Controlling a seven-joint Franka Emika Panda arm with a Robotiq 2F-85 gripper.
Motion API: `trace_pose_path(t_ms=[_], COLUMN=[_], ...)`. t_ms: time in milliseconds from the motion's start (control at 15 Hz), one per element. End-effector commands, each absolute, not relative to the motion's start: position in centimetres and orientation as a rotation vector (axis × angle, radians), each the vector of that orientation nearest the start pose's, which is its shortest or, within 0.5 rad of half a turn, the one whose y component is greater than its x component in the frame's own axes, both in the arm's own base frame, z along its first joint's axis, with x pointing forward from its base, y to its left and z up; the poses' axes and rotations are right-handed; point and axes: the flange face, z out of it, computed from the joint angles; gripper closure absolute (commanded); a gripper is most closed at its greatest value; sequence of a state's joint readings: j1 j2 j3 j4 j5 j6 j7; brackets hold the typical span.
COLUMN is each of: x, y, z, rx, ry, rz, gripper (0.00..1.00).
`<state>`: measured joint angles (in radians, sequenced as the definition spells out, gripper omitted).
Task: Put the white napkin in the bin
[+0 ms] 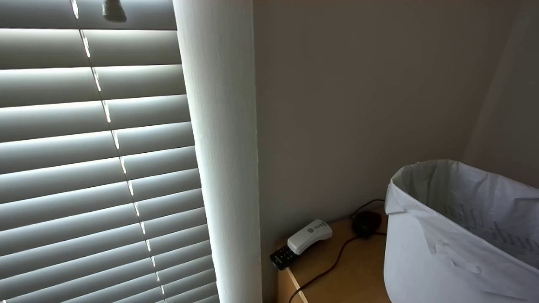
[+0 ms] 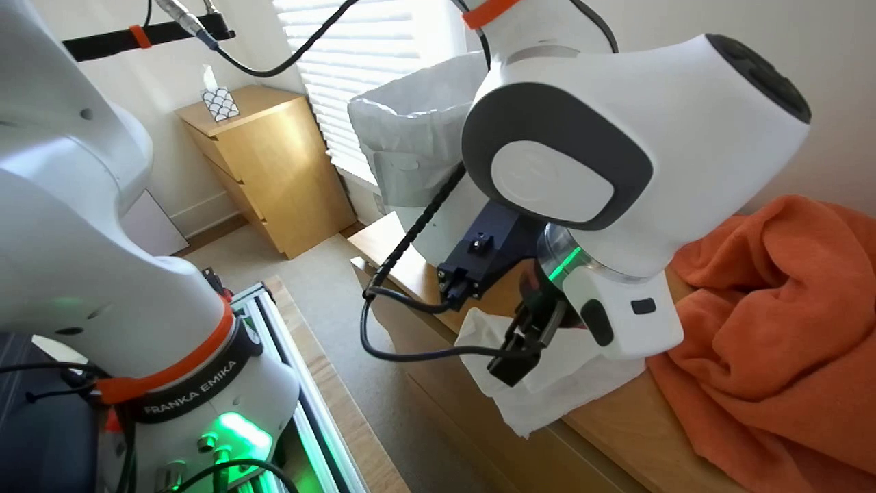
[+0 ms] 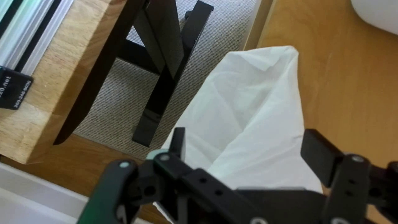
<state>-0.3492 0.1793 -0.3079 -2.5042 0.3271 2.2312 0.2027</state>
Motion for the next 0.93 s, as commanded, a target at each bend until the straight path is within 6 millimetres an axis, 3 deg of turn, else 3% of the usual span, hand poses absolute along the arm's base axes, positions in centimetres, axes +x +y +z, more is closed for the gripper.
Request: trace_pose_path(t_ms=[0,600,867], x=[33.92,34.00,33.98], y=[-25.11,-25.56,-25.62], z=[17.66,17.03,17.51], rx=[-2.412,-2.434,-2.445], ry=[1.470,1.386,1.363], rz=[0.581,0.577,0.566], gripper=[0.30,1.00,1.00])
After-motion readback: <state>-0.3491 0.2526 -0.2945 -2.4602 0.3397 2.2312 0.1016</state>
